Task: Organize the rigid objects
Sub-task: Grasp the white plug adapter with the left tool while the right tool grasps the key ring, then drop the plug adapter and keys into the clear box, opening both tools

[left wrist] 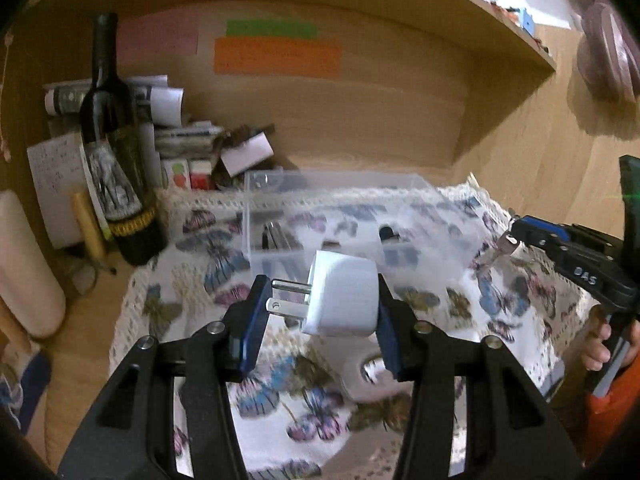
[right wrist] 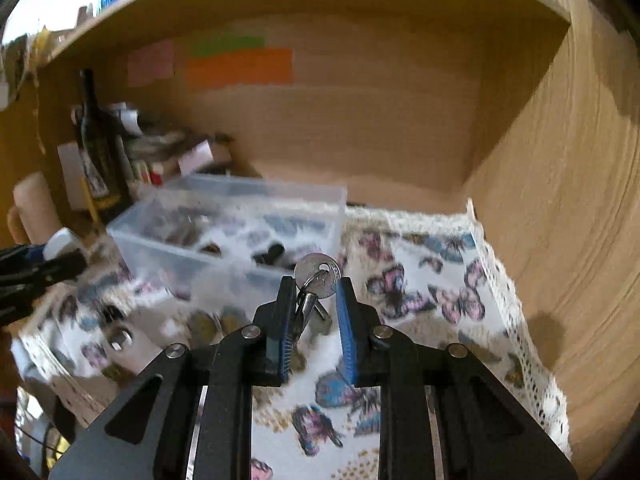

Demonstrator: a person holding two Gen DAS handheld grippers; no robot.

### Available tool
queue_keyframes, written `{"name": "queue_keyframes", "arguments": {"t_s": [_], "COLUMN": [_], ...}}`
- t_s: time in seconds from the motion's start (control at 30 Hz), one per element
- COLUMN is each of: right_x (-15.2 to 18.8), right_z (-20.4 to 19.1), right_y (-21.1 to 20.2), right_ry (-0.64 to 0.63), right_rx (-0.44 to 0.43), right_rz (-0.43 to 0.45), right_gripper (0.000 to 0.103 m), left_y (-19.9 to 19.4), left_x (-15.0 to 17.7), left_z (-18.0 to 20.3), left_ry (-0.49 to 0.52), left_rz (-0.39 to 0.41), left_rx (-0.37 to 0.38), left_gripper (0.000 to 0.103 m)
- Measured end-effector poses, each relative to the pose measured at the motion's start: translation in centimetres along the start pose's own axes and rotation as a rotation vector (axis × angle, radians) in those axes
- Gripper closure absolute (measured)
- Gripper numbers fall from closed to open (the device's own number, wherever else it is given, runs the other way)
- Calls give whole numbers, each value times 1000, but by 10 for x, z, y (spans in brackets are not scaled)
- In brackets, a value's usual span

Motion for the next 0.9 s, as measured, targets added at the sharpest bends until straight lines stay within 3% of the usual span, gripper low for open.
{"name": "queue_keyframes", "arguments": {"t_s": [0.27,0.43,0.9], "right_x": [-38,-53,-41], "right_z": [-17,-25,-8], "right_y": [0,11,96], "right_ry": [-6,-27,-18], "right_rx": [-61,-76,-59], "right_rz": [96,108,-74], "right_gripper": [85,85,85], "left_y": [9,27,105], "left_x": [-35,-54,-55], "left_z": [-5,-4,26], "left_ry": [6,16,102], "left_rz": [35,23,-138], "left_rx": [-7,-3,39], "left_gripper": [54,54,54]}}
Point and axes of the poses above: each gripper's, at about its wrist camera, not at the fingertips, and y roughly the way its jaws point, z to its right, x to its underside, the point moved 4 cm from there along y, roughly the way its jaws point, and after that the axes turned 10 degrees about -x, right-handed, at the moved point
